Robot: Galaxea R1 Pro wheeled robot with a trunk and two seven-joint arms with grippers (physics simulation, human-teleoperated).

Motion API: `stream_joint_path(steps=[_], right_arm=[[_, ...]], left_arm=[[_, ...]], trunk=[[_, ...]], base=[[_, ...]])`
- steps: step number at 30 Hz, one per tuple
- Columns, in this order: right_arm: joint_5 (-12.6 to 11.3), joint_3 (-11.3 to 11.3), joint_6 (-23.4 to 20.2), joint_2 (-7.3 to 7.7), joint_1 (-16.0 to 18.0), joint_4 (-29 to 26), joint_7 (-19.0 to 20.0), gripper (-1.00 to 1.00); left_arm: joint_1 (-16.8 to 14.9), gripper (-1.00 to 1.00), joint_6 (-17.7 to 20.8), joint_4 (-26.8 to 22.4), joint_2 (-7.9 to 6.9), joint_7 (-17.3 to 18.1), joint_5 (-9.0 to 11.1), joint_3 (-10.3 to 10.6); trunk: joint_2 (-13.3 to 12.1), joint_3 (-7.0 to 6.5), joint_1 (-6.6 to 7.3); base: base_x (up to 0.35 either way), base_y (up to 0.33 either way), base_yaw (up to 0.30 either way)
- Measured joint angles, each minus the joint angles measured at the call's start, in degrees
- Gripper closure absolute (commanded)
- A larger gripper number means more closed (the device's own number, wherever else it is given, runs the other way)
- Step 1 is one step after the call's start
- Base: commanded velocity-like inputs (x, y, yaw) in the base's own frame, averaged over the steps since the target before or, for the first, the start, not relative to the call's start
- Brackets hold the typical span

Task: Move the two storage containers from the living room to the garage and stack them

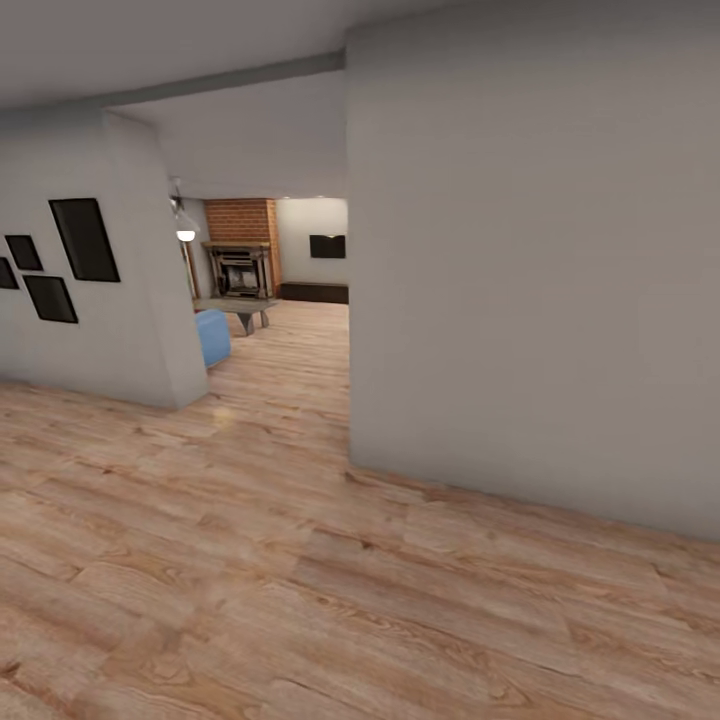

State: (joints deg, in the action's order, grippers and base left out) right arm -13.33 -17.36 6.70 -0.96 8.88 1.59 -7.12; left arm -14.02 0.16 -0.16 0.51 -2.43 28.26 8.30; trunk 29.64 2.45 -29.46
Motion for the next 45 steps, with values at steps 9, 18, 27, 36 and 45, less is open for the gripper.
stream_joint_path(steps=[9, 18, 27, 36, 45], right_arm=[[0.14, 0.04, 0.53, 0.24, 0.00, 0.00, 0.00, -1.00], [0.47, -0.15, 0.86, 0.16, 0.00, 0.00, 0.00, -1.00], [0.44, -0.17, 0.86, 0.20, 0.01, 0.00, -0.01, -1.00], [0.45, -0.17, 0.95, 0.20, 0.01, 0.00, 0.00, -1.00], [0.45, -0.17, 0.95, 0.20, 0.01, 0.00, -0.04, -1.00]], left_arm=[[0.00, -1.00, 0.00, 0.00, 0.00, 0.00, -0.01, 0.00], [0.00, -1.00, 0.00, 0.00, 0.00, 0.00, 0.02, 0.00], [0.01, -1.00, 0.00, 0.00, 0.00, 0.01, 0.02, 0.00], [0.01, -1.00, 0.00, 0.00, 0.00, 0.01, 0.02, 0.00], [0.01, -1.00, 0.00, 0.00, 0.00, 0.01, 0.00, 0.00]], trunk=[[0.00, 0.00, 0.00], [0.00, -0.04, 0.00], [0.00, -0.06, 0.00], [0.00, -0.06, 0.00], [0.00, -0.06, 0.00]], base=[[0.324, 0.000, 0.000], [0.324, 0.000, 0.071], [0.324, 0.000, 0.272], [0.324, 0.000, 0.280], [0.324, 0.000, 0.280]])
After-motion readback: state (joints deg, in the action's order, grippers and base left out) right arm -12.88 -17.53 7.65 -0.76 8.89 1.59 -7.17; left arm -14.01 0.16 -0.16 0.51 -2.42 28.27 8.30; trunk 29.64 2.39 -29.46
